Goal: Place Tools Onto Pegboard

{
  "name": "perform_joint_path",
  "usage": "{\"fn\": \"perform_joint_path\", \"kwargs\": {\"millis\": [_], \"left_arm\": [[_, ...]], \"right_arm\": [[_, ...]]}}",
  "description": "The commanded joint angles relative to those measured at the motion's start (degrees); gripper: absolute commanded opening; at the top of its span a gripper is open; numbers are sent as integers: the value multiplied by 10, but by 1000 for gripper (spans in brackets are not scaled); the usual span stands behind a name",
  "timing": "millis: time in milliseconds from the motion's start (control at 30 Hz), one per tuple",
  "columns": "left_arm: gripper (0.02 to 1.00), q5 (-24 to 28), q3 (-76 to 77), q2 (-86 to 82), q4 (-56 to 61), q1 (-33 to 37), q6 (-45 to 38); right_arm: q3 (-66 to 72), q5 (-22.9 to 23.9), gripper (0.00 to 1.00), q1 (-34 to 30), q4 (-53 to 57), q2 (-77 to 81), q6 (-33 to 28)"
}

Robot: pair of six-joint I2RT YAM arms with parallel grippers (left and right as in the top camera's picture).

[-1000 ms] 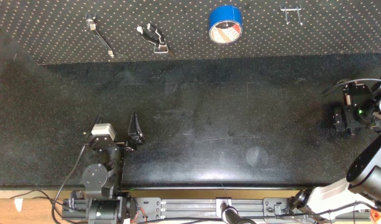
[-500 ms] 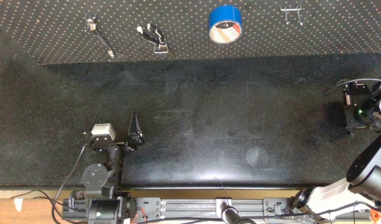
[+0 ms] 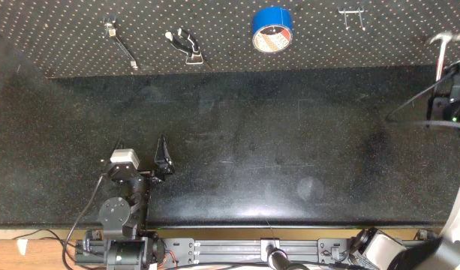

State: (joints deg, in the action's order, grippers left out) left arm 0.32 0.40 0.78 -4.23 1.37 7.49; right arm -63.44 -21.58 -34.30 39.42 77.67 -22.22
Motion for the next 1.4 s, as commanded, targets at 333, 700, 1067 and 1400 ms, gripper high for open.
{"fn": "perform_joint_path", "kwargs": {"millis": [333,700,1067,1400], "left_arm": [[996,8,-1,-6,-4,3,-9],[998,8,-1,-6,-4,3,-9],[996,8,-1,-6,-4,3,-9],[996,8,-1,-6,-4,3,-9]], "right_arm": [[-3,-69,77,220,-74,-89,160],[-3,-59,75,255,-90,16,160],[-3,-45,75,266,-91,46,160],[-3,-45,923,266,-94,68,160]]}}
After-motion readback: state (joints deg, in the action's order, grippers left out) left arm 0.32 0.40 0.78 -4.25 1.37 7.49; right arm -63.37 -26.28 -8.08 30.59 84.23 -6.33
